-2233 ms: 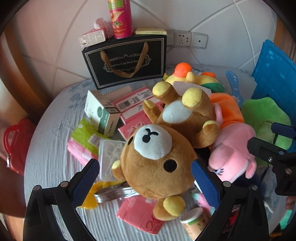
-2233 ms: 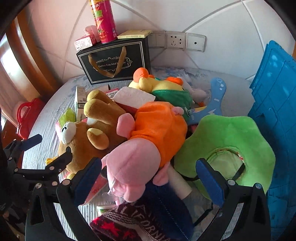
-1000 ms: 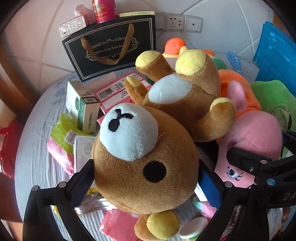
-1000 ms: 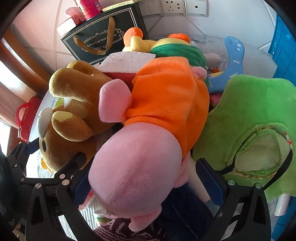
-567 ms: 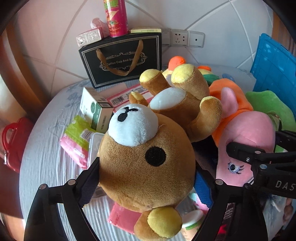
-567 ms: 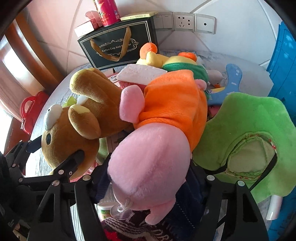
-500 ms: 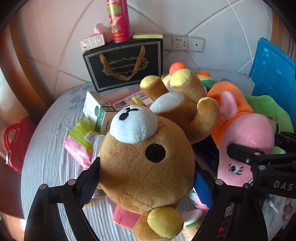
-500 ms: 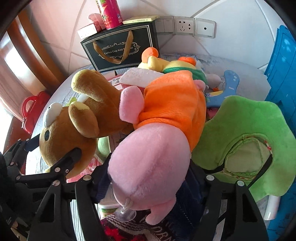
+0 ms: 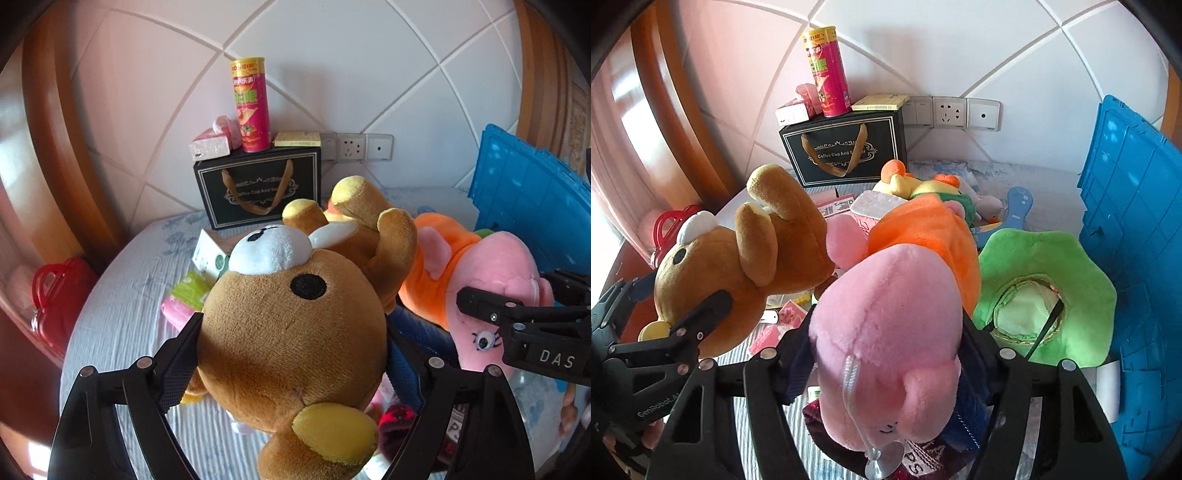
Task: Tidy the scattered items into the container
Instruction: 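Lift the teddy bear and pig plush and carry them toward the crate, then open both tools to drop the pig plush into the crate, then move both open tools back to the brown teddy bear on the bed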
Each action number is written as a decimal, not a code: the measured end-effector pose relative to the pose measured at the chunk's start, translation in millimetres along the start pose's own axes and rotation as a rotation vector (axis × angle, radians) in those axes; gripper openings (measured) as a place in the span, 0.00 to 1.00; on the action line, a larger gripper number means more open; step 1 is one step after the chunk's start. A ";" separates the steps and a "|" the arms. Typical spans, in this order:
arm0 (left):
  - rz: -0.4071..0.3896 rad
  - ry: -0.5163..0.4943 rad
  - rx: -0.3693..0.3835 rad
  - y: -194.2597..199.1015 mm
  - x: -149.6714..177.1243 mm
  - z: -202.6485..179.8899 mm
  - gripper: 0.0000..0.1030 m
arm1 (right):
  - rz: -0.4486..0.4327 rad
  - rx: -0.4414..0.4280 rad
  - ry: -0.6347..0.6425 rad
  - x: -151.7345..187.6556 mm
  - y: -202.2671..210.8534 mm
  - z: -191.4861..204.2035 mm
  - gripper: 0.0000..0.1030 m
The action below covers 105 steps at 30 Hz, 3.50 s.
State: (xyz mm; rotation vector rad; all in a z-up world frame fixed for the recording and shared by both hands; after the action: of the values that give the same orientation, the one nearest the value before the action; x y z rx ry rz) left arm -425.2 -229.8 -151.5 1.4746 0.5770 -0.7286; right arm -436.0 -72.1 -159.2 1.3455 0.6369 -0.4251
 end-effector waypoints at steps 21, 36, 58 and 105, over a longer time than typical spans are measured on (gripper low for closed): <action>-0.183 0.101 -0.091 119.3 -5.5 -65.9 0.86 | -0.253 -0.034 0.142 0.2 145.6 -13.2 0.64; -0.189 0.102 -0.038 169.8 0.5 -118.1 0.86 | -0.296 -0.011 0.122 28.0 215.7 -60.7 0.63; -0.233 0.035 0.074 188.5 -22.7 -218.5 0.63 | -0.445 0.103 0.041 4.0 310.4 -164.9 0.60; -0.191 -0.037 0.106 184.8 -112.0 -505.6 0.85 | -0.353 0.196 -0.134 19.3 337.0 -474.4 1.00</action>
State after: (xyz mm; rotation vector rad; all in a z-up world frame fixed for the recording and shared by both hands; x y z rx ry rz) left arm -318.6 275.0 38.8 1.5133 0.6654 -0.9454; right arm -295.5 457.3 38.2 1.3773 0.7371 -0.8744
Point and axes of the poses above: each gripper's, at about its wrist camera, not at the fingertips, and y roughly against the way its jaws point, z to its left, x to its underside, the point moved 5 cm from there along -y, roughly the way its jaws point, and after that the axes turned 2 degrees about y, right-handed, at the moved point
